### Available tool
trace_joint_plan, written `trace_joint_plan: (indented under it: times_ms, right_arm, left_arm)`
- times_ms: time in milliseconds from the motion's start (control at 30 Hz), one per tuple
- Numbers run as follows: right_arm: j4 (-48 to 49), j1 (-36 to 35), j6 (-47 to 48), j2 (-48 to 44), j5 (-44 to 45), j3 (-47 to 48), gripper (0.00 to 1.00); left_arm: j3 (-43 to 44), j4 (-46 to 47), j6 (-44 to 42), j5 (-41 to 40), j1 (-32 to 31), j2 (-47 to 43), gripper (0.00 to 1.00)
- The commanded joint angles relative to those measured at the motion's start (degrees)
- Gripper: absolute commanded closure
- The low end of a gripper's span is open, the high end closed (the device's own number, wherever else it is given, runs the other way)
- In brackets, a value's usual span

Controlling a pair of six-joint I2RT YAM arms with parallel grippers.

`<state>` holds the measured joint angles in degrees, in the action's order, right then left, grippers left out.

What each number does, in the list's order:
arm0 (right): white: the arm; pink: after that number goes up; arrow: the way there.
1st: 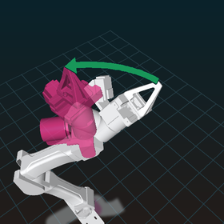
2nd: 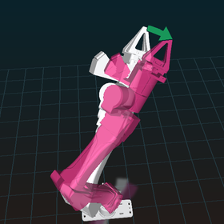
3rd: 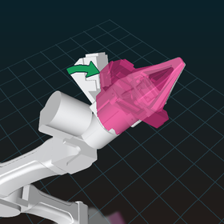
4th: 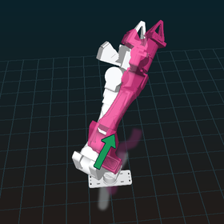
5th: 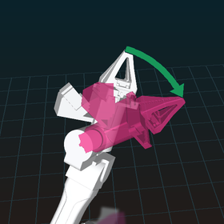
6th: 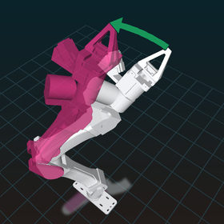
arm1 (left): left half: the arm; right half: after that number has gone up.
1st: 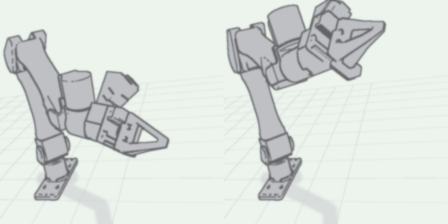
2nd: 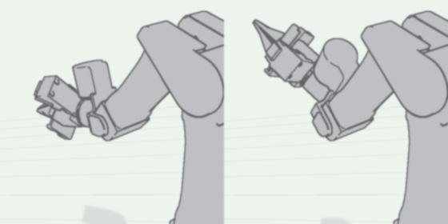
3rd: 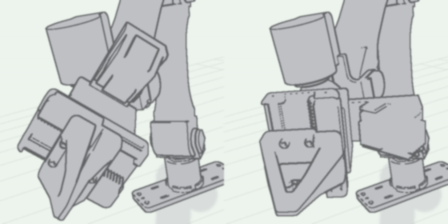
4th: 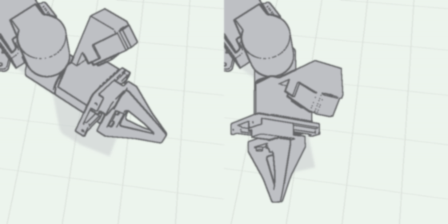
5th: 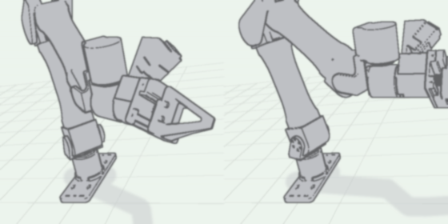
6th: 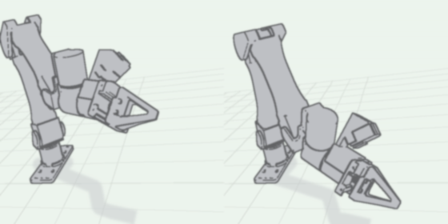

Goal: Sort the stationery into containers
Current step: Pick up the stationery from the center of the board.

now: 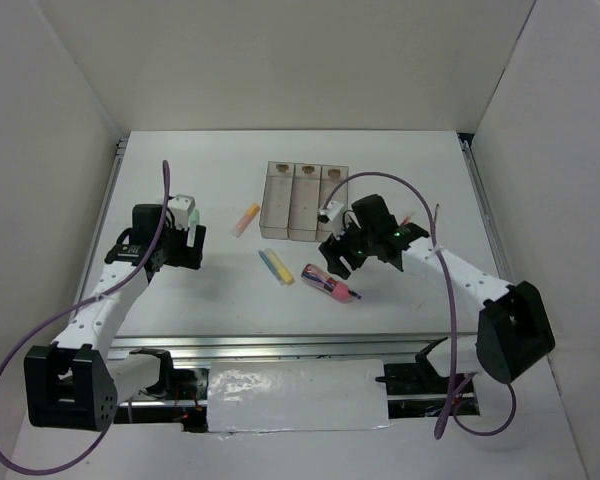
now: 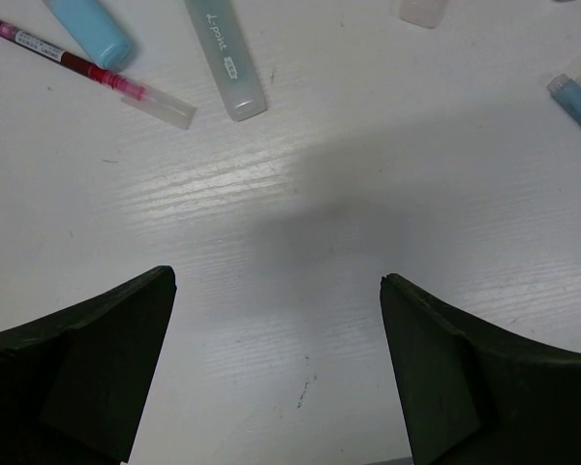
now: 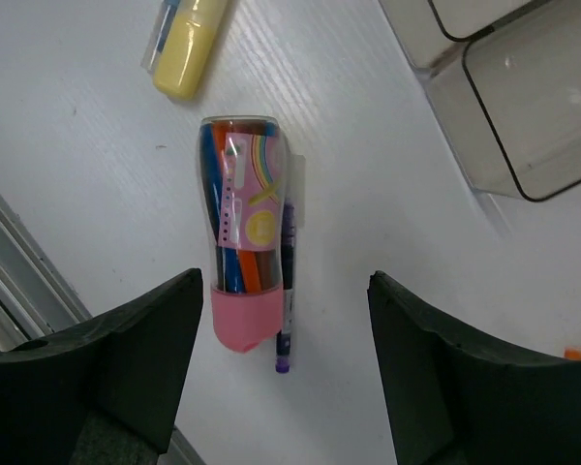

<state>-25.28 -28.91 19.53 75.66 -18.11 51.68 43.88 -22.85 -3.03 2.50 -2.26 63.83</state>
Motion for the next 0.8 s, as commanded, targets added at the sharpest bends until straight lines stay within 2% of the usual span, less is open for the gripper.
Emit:
trace_joint_plan:
  times_ms: [0,133,433,767]
  right_arm:
    - [0.1,-2.3,0.2,3.8,2.6,4.1,0.25]
    - [0.5,-4.5,-1.1,8.0,3.9,4.8,0.22]
    - [2.3,-8.9,-1.9,13.2,5.9,3.5,0.22]
    - [3.6,-10.9,-2.4,17.1,7.2,3.3,0.34]
  left_arm:
    - [1.7,0.3,-0.8,1.1,0.4,0.6,0.01]
    - [1.7,0.2,-0.9,1.5,0.4,1.1,0.01]
    - [2.1,0.1,-0.6,0.9,0.5,2.0,0.01]
    - [1.7,0.3,-1.5,2.4,0.5,0.6,0.01]
